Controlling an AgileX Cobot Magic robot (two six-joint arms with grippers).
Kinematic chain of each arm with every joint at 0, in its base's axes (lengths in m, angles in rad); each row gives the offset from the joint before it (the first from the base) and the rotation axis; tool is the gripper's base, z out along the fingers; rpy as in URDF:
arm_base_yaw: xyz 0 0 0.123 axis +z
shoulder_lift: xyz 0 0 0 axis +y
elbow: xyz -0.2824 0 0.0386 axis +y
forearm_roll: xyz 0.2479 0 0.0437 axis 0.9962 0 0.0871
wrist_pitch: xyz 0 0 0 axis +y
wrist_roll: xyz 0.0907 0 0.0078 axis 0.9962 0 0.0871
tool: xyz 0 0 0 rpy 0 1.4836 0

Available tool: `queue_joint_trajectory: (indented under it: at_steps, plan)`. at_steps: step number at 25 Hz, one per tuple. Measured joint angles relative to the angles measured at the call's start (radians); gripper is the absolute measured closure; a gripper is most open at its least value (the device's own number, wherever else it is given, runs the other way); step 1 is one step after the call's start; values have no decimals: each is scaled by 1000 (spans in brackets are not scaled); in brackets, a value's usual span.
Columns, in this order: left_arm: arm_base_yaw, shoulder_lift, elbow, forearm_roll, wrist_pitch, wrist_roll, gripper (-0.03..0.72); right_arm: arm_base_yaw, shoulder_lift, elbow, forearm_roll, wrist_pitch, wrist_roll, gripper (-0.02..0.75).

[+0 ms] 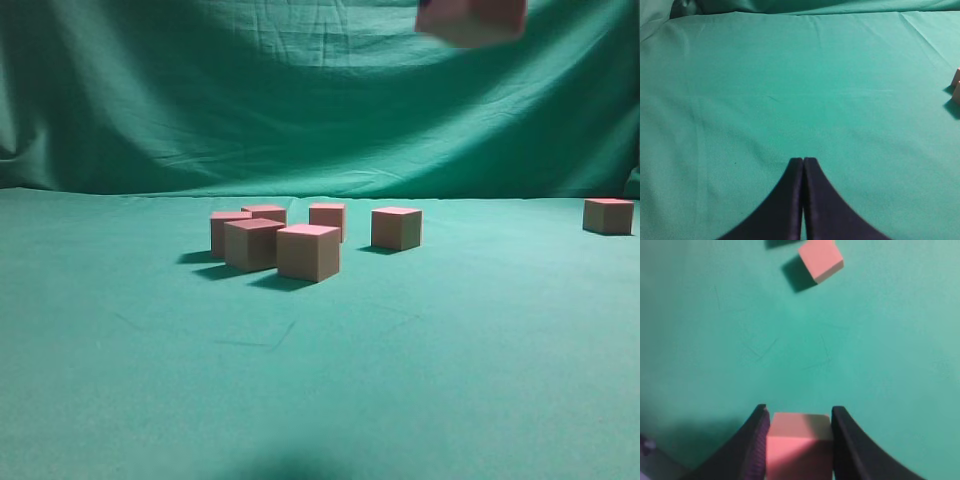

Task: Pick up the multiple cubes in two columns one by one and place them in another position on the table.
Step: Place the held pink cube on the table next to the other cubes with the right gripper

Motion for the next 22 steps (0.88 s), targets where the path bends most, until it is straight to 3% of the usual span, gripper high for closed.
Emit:
queue_joint_trajectory:
  at_steps: [11,18,22]
  plan:
    - [0,0,0,0,0,0,688,2,195,0,1,-183,27,477]
    - [0,0,0,0,0,0,688,43,267,0,-160,-287,81,477]
    - [0,0,0,0,0,0,688,43,288,0,-194,-336,108,477]
